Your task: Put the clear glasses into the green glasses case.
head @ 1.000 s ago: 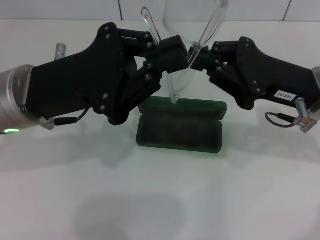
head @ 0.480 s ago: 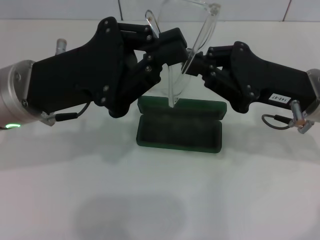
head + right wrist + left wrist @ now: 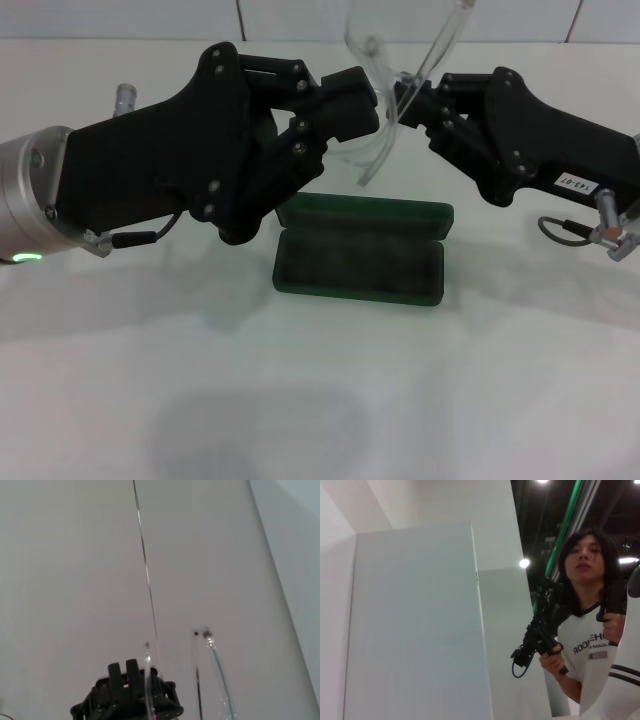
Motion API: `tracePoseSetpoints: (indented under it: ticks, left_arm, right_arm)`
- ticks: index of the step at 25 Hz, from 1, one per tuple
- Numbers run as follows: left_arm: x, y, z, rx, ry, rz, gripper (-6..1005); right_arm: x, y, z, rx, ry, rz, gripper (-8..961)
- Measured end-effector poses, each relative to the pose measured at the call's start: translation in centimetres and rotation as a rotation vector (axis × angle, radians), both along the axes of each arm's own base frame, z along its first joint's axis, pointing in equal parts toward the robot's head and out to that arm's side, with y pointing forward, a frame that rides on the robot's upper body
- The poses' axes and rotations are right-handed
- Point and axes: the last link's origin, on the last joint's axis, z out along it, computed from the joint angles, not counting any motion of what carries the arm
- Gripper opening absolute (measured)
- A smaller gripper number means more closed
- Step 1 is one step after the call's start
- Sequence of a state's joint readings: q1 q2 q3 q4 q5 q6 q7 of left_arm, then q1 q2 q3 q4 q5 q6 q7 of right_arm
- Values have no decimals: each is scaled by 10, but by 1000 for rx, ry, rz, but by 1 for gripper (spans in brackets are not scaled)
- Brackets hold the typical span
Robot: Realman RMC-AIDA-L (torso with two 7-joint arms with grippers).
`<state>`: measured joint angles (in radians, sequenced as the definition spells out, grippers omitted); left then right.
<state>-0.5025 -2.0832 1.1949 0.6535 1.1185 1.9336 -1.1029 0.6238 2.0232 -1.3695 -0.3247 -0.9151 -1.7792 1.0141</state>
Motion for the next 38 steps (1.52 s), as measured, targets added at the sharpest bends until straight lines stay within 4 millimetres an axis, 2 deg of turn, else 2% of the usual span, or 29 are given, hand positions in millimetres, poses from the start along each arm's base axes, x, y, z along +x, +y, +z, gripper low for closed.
tracePoseSetpoints:
  ticks: [25,38]
  left_arm:
    - [4,1,-6,-28,27,-17,81]
    - [2,2,-7,-27,21,-4,81]
  right_arm:
    - [-1,2,-3,1,-8,-13,49]
    - [-9,-2,-13,-50,-49,43,49]
